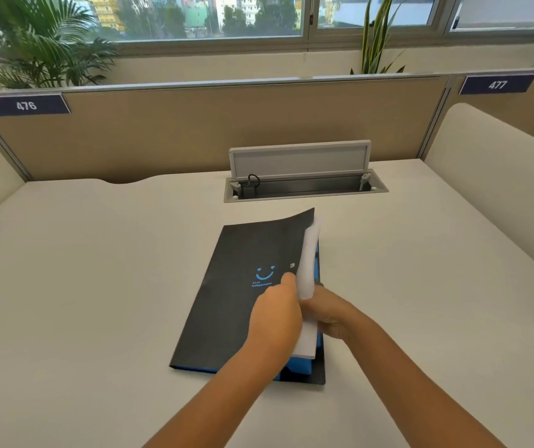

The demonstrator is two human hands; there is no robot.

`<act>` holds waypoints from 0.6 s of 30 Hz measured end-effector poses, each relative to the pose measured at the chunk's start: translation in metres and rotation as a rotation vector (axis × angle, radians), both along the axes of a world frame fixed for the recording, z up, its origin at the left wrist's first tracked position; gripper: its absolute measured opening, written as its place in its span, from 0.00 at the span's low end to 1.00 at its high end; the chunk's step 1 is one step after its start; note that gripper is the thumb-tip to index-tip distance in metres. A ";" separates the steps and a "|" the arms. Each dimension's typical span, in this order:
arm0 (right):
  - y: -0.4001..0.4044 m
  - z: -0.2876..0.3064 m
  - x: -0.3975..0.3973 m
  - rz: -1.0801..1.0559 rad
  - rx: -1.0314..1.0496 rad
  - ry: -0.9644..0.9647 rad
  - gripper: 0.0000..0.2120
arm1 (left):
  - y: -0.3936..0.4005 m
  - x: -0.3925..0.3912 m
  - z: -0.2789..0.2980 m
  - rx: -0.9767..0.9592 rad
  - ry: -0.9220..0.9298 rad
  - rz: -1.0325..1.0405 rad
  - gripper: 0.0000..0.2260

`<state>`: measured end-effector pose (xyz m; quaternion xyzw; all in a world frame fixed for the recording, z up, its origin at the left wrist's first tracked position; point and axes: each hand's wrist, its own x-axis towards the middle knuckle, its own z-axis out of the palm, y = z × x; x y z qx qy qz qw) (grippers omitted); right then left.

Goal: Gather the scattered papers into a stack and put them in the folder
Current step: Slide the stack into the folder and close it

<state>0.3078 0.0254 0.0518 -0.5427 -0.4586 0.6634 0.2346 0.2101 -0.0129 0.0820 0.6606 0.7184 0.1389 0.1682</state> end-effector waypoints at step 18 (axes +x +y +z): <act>-0.005 -0.035 -0.008 -0.294 0.251 -0.079 0.25 | 0.019 -0.135 -0.057 -0.032 -0.181 0.436 0.22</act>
